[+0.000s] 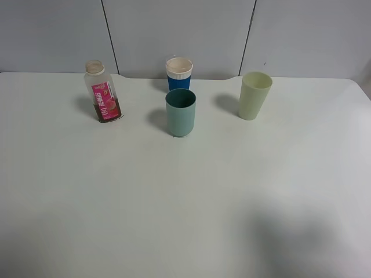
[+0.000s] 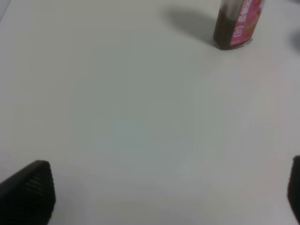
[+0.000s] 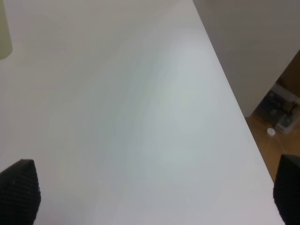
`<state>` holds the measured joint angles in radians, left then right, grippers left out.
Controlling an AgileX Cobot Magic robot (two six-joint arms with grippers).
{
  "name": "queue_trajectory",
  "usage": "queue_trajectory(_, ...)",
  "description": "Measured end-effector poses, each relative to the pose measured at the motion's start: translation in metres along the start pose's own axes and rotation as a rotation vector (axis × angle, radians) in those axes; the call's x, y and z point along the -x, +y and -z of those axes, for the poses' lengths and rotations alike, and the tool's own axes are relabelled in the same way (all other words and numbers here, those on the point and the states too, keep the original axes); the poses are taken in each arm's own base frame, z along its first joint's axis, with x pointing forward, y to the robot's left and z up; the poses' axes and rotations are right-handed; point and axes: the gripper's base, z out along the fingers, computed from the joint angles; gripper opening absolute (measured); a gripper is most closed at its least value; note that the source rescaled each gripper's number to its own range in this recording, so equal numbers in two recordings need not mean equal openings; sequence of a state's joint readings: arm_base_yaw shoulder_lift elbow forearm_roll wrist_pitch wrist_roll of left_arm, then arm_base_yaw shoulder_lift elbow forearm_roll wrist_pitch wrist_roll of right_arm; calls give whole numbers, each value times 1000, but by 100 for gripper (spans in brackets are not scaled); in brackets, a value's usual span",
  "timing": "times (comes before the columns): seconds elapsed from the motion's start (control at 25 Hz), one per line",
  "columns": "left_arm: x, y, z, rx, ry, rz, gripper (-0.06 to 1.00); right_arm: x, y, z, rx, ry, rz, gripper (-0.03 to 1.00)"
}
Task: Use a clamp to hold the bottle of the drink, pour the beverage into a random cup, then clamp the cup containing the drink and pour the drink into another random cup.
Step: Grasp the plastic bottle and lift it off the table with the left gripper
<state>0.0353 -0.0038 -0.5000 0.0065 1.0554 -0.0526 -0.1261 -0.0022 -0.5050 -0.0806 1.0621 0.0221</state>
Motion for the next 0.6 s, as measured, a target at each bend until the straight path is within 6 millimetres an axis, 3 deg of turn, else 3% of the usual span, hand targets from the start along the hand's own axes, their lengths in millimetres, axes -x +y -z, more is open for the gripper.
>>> queue_trajectory(0.6, 0, 0, 0, 0, 0, 0, 100, 0, 0, 0, 0, 0, 0, 100)
